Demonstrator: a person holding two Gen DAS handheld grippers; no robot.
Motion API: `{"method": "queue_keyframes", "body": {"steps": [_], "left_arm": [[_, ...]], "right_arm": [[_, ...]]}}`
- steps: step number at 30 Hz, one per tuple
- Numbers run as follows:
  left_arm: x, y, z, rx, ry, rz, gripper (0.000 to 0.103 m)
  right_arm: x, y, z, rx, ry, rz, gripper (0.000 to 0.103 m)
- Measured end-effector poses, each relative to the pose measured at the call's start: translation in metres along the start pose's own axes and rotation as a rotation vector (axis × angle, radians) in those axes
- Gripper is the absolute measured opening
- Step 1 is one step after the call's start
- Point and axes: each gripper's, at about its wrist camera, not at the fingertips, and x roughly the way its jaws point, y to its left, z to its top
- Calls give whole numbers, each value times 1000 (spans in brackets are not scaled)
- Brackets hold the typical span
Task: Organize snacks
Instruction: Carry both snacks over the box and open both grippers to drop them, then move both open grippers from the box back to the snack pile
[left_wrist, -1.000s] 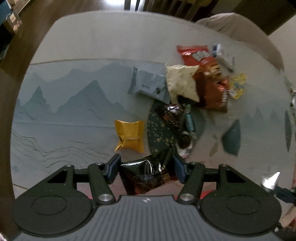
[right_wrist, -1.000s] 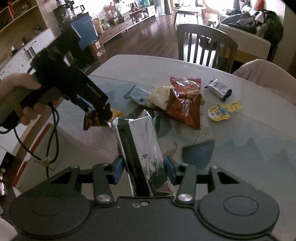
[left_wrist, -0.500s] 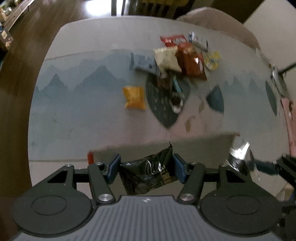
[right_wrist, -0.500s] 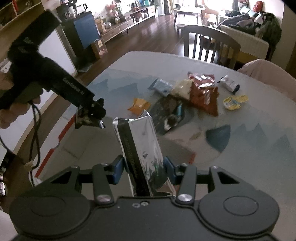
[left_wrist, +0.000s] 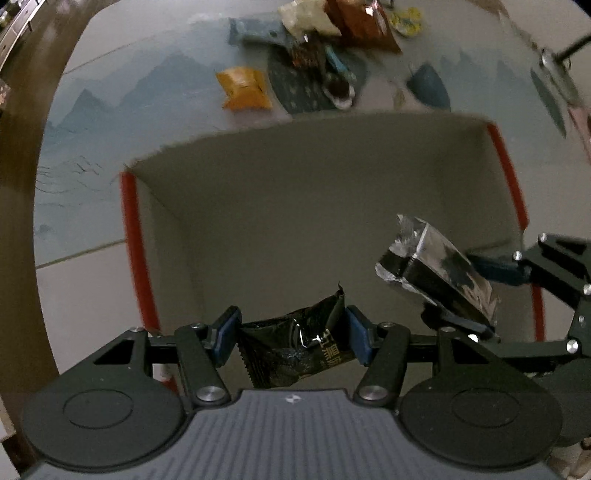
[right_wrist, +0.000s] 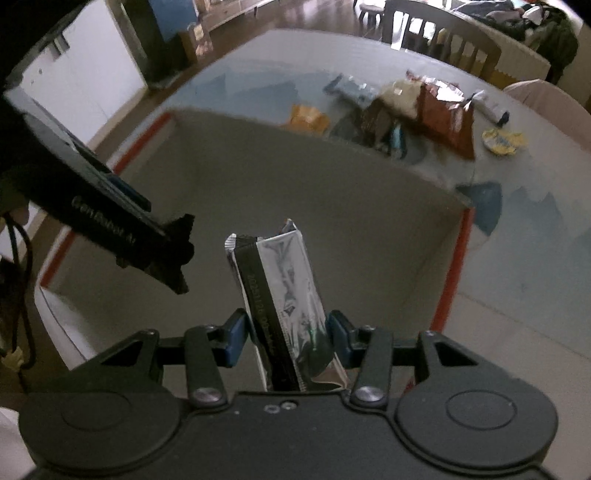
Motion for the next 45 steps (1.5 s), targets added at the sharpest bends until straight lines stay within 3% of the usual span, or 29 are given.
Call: {"method": "queue_keyframes", "body": {"steps": [7,24,31,37,39,45], "left_arm": [[28,-11,-11,37,42,48,61],[49,-7,-11,31,113,24,64],[43,5,-10,-3,111,-28,65],[20,9,-14,-2,39,-55,65],[7,12,-18,2,-2,-65,65],[-33,13,-28,-6,-119,-73,65]], "right_arm": [[27,8,-11,-12,69,-7,47],[53,14,-14,-9,116,-30,47],[36,10,-18,13,72,-1,62],[11,8,-20,32,16,14,65],[0,6,-20,44,-12,9,71],[-39,-3,-13,91,-100,24,77]]}}
